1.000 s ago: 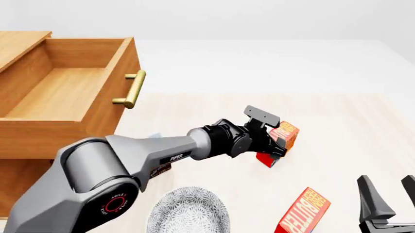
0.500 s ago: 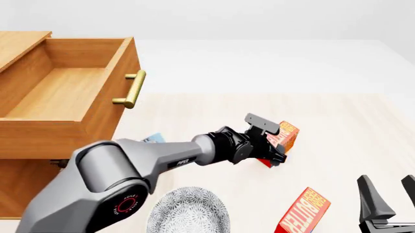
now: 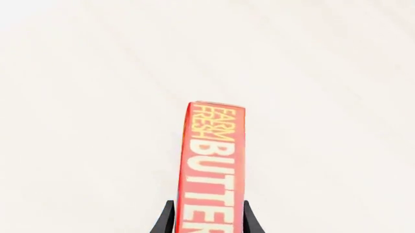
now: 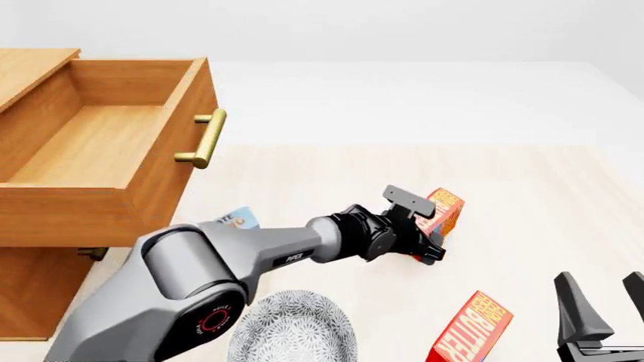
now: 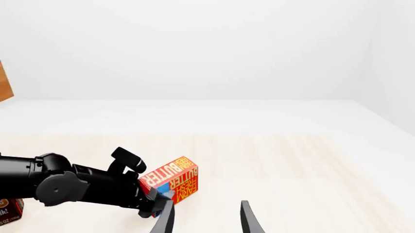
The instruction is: Put the butter at the front in the top drawer of the cabinet and close it.
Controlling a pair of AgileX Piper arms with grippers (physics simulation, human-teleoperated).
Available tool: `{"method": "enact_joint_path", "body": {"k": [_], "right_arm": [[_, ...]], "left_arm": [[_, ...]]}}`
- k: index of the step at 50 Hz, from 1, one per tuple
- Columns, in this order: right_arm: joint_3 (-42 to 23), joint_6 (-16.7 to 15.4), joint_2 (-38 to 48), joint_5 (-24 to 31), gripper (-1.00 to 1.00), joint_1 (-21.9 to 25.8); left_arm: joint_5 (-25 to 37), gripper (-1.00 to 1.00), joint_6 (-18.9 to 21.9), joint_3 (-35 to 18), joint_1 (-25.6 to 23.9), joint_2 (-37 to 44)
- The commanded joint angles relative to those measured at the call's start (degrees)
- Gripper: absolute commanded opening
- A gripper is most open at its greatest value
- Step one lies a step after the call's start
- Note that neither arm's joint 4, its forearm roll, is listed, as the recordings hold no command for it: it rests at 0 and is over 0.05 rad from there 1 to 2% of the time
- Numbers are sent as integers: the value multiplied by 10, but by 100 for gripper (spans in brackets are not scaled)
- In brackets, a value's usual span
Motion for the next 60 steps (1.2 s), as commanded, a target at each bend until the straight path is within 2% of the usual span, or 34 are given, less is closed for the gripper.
{"method": "enact_joint_path", "body": {"k": [1,12,25,36,55,60], "right_arm": [[0,0,0,0,100,0],[0,0,0,0,100,0],[0,0,0,0,100,0],[0,0,0,0,100,0],[0,0,0,0,100,0],[0,0,0,0,100,0]], "left_arm": [[8,-100,4,-22,4,22],[6,-100,8,-11,0,4],[6,-100,30,45,2,-91],[10,-100,32,79,-2,-139],[70,-100,47,153,-1,-285],[96,-100,55,172,12,-337]]}}
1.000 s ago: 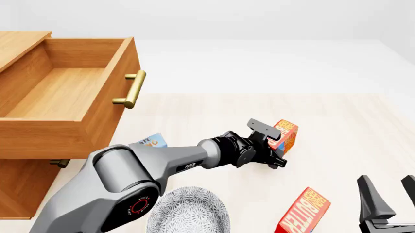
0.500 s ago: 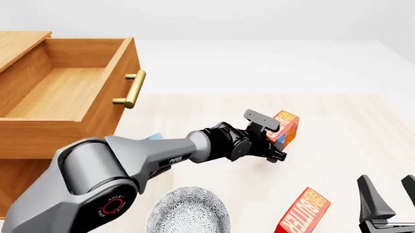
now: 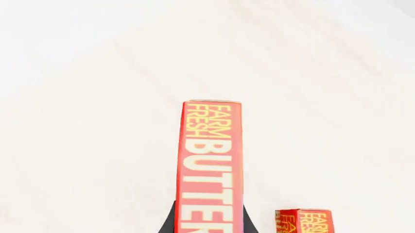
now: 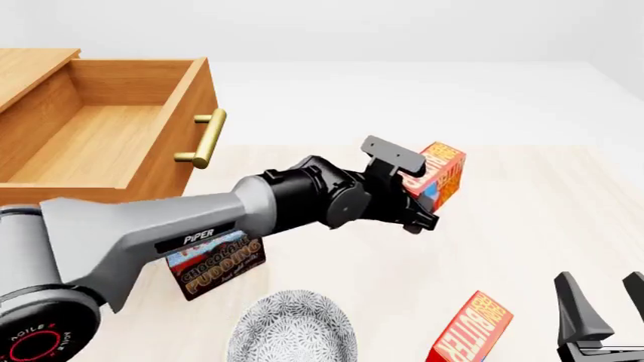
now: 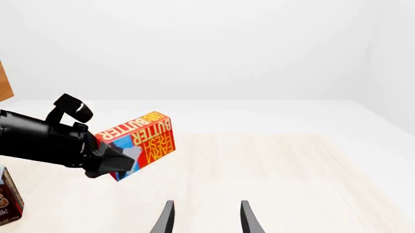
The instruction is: Put the butter at the front in the top drawer of the cabinet and close it.
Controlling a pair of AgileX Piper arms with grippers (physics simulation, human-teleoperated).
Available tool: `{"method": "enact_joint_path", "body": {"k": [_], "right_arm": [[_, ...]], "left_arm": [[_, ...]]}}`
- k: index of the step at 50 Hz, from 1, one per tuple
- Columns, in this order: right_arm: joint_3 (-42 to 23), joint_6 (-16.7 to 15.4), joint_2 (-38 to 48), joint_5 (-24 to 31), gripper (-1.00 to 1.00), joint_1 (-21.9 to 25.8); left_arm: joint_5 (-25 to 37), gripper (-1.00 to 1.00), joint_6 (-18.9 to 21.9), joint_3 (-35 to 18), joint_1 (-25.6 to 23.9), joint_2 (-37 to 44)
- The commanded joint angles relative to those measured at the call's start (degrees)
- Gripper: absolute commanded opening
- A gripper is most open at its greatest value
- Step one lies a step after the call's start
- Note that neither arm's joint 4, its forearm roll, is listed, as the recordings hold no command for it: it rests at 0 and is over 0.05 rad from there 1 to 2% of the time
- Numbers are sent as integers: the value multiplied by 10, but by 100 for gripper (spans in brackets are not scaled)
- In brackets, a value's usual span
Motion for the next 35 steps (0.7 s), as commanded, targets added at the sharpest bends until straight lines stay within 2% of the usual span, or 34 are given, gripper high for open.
{"method": "enact_joint_path", "body": {"k": [1,11,20,27,35], "right_arm": [[0,0,0,0,100,0],[0,0,0,0,100,0],[0,0,0,0,100,0],[0,0,0,0,100,0],[0,0,0,0,100,1]], "left_arm": [[38,-100,24,33,9,-103],[93,-100,50,47,22,-187],[139,-100,55,52,31,-241],[188,-100,55,29,36,-258],[231,-100,60,7,65,-268]]}}
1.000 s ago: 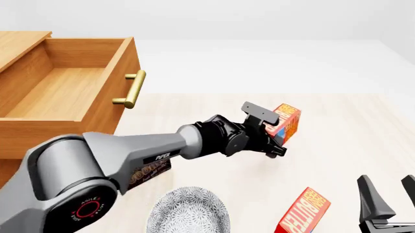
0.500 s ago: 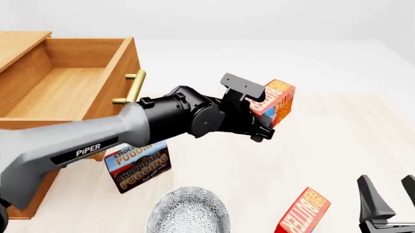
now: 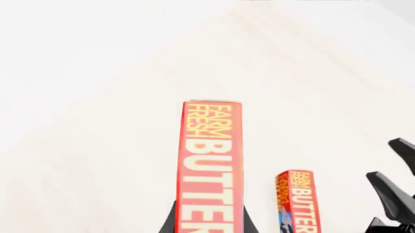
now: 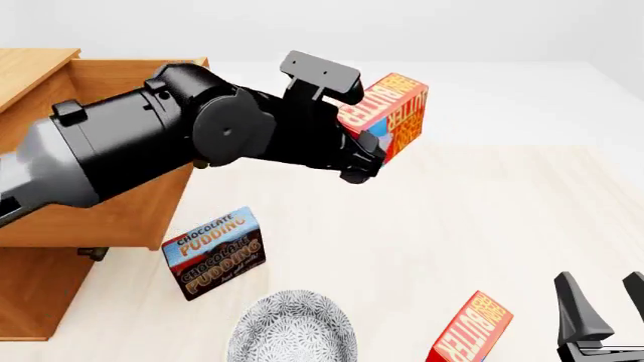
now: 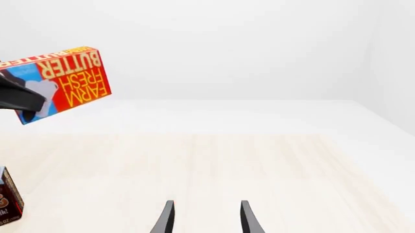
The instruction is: Put the butter at the front in the top drawer of the cabinet and close it.
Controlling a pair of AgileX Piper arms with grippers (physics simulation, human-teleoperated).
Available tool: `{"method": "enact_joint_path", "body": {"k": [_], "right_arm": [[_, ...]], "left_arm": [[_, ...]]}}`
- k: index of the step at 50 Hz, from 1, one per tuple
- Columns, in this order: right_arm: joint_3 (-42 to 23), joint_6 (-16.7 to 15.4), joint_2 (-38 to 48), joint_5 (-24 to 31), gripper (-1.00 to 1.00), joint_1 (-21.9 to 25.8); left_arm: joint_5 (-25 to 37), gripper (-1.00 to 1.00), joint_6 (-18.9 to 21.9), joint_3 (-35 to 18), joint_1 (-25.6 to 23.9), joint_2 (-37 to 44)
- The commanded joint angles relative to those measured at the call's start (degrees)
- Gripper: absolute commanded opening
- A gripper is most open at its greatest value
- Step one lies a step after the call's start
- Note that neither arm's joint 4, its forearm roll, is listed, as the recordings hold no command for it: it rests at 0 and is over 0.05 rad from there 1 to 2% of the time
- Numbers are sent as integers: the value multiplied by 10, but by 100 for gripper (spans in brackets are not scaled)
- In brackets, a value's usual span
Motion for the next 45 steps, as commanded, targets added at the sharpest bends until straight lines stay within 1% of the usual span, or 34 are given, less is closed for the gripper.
{"method": "enact_joint_path", "body": {"k": [1,2,5,11,16,18,20,21,24,27,33,35,37,42,45], "right_arm": [[0,0,0,0,100,0],[0,0,0,0,100,0],[0,0,0,0,100,0],[0,0,0,0,100,0],[0,0,0,0,100,0],[0,0,0,0,100,0],[0,0,0,0,100,0],[0,0,0,0,100,0],[0,0,0,0,100,0],[0,0,0,0,100,0],[0,0,0,0,100,0],[0,0,0,0,100,0],[0,0,0,0,100,0],[0,0,0,0,100,0],[-1,0,-1,1,100,0]], "left_arm": [[60,-100,13,-28,31,-40],[67,-100,20,-31,41,-43],[75,-100,22,-34,43,-50],[109,-100,34,-55,71,-64],[128,-100,30,-67,88,-78],[144,-100,34,-76,100,-83],[148,-100,33,-81,98,-84],[161,-100,37,-91,107,-87],[170,-100,41,-98,118,-91],[192,-100,43,-114,136,-101],[222,-100,47,-139,158,-107],[222,-100,47,-139,158,-107],[233,-100,53,-147,175,-109],[239,-100,52,-152,179,-110],[257,-100,57,-165,205,-115]]}}
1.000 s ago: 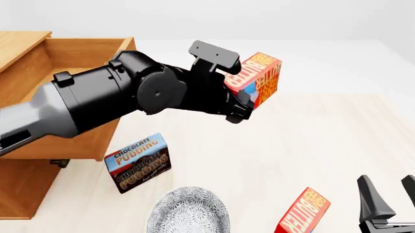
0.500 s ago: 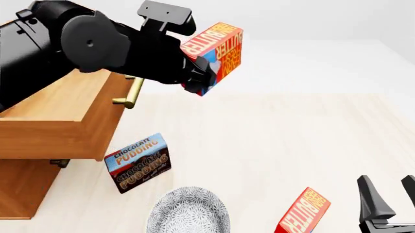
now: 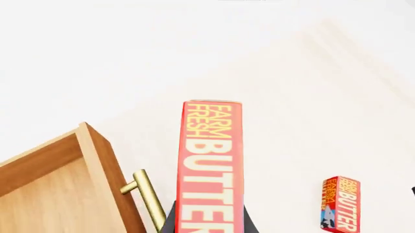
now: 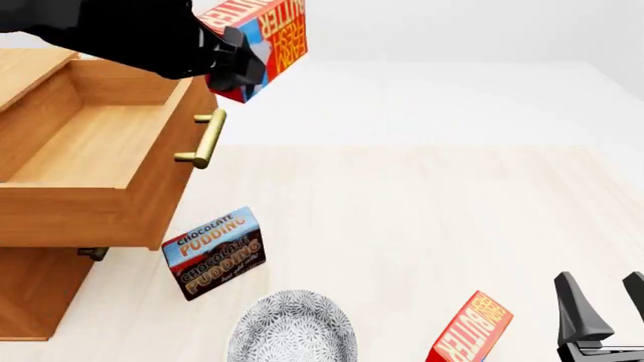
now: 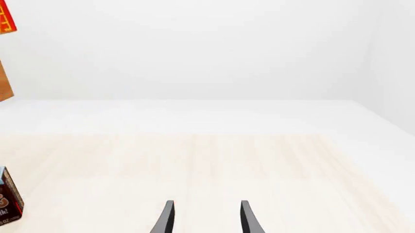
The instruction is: Put the butter at the front in the top drawer of the cabinet and close it.
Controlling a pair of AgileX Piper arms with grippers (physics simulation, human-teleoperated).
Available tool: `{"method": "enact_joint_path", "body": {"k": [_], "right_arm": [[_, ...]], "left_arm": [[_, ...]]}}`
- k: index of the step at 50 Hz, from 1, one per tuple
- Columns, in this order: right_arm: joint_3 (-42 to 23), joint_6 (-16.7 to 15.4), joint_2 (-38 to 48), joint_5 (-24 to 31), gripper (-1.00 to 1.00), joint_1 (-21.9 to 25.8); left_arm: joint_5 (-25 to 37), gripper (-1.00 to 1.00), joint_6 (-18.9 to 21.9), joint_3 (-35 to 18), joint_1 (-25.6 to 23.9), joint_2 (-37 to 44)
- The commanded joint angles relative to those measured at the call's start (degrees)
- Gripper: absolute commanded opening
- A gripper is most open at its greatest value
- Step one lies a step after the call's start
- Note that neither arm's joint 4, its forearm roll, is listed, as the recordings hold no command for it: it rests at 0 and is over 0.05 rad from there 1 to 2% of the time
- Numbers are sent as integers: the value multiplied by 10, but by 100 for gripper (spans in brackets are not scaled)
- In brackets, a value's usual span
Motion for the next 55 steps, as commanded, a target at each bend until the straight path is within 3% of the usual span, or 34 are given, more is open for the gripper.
{"method": "enact_joint_path", "body": {"k": [1,27,55], "right_arm": [[-1,0,-1,1,100,0],[0,0,-1,1,100,0],[0,0,-1,1,100,0]], "left_arm": [[40,-100,21,-41,46,-18],[82,-100,31,-43,148,-56],[59,-100,-12,65,228,-124]]}}
